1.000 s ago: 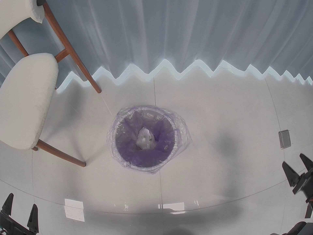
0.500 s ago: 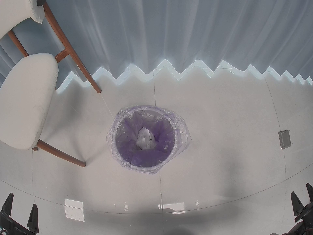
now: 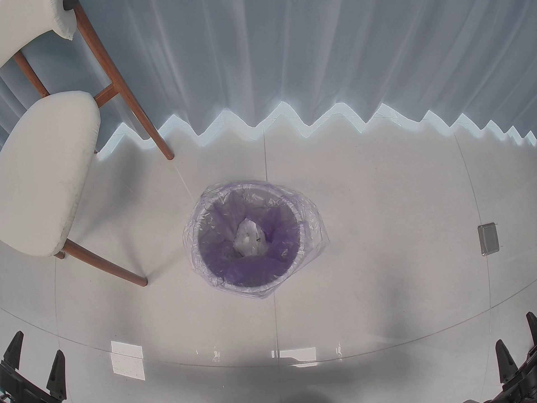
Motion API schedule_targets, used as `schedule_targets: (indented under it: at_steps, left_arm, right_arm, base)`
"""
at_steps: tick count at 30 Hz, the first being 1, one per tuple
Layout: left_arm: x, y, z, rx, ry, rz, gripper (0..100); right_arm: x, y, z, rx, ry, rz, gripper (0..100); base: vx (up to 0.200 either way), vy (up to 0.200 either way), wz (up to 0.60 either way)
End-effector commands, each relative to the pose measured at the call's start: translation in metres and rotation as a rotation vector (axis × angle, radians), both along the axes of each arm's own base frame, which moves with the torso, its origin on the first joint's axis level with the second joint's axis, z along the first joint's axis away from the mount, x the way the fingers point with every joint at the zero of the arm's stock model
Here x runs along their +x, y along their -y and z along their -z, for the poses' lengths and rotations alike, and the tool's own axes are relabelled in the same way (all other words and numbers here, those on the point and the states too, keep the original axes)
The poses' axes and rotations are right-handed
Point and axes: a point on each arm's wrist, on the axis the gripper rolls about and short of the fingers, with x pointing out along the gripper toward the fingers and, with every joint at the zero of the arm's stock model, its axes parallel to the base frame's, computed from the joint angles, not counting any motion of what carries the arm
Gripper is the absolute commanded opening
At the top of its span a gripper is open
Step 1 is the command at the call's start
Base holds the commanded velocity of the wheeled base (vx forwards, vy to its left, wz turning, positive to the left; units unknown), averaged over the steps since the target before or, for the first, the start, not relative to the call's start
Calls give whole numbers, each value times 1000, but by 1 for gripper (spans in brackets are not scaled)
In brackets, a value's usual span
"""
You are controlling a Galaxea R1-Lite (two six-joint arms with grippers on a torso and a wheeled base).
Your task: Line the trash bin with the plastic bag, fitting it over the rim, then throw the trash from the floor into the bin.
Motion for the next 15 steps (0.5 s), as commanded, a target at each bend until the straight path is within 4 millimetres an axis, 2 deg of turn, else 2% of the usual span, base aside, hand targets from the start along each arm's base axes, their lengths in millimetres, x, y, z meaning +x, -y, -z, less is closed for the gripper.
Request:
schedule_targets:
  at_steps: [1,15]
  left_arm:
    - [0,0,5,0,-1,0,100]
    - [0,0,5,-14,0,1,100]
  right_arm:
    - [0,1,4,46,4,31,100]
    - [0,1,4,12,5,26,100]
  base:
    - [0,0,0]
    - [0,0,0]
